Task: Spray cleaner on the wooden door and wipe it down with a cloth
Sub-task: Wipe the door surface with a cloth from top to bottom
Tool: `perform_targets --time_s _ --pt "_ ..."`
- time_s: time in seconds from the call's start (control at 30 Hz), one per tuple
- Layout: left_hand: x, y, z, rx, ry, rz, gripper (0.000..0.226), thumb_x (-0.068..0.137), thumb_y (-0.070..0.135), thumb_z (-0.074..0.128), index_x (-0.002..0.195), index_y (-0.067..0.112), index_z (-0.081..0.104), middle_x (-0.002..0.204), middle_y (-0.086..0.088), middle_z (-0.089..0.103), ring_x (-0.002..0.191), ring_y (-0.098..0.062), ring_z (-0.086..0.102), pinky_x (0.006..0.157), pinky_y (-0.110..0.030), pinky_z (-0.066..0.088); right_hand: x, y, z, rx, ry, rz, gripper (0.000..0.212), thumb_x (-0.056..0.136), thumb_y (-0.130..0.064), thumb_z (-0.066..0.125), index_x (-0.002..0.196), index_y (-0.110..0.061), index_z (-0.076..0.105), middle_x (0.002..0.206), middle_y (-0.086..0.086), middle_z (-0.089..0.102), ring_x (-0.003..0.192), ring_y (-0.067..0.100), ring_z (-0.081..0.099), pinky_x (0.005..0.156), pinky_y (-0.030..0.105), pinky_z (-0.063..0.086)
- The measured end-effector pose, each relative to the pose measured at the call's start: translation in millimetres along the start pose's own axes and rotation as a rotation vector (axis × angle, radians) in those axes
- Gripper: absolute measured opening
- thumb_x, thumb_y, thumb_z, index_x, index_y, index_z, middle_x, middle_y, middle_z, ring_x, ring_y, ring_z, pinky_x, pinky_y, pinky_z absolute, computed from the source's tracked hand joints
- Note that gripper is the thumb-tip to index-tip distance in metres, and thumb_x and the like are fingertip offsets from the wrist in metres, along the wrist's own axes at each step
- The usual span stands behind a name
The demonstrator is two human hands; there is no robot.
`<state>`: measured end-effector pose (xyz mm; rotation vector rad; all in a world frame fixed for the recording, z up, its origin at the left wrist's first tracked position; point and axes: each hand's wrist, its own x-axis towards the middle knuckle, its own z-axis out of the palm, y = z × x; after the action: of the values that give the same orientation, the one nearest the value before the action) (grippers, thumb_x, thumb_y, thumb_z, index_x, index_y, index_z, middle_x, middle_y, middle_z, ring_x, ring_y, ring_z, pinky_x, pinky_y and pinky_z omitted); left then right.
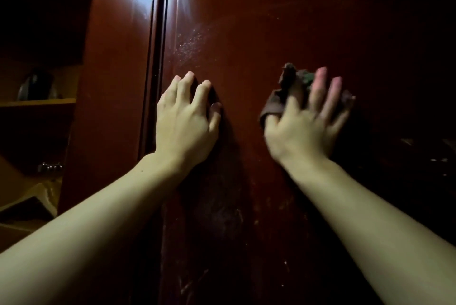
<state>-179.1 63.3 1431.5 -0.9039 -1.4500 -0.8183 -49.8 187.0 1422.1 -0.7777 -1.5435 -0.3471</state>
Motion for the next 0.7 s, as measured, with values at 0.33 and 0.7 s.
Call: perform_targets --time_s 0.33,0.7 --pt "-2 50 15 -0.006 0.035 -0.113 0.068 0.087 0.048 0.036 0.144 0.011 0.036 0.155 -0.018 0.024 0.144 -0.033 0.018 0.115 -0.050 0.010 -7 64 7 -0.044 0.058 -0.336 0.076 0.081 -0.057 0.031 0.150 -0.025 0.030 0.160 0.013 0.017 0.147 0.036 0.012 0.114 0.060 0.007" --pt "6 122 40 0.039 0.048 -0.137 0.068 0.093 0.053 0.044 0.147 0.014 0.031 0.154 -0.023 0.022 0.144 -0.039 0.014 0.115 -0.053 0.010 0 123 -3 -0.062 0.086 -0.261 0.072 0.082 -0.053 0.030 0.146 -0.020 0.040 0.159 0.018 0.016 0.146 0.042 0.010 0.113 0.065 0.007"
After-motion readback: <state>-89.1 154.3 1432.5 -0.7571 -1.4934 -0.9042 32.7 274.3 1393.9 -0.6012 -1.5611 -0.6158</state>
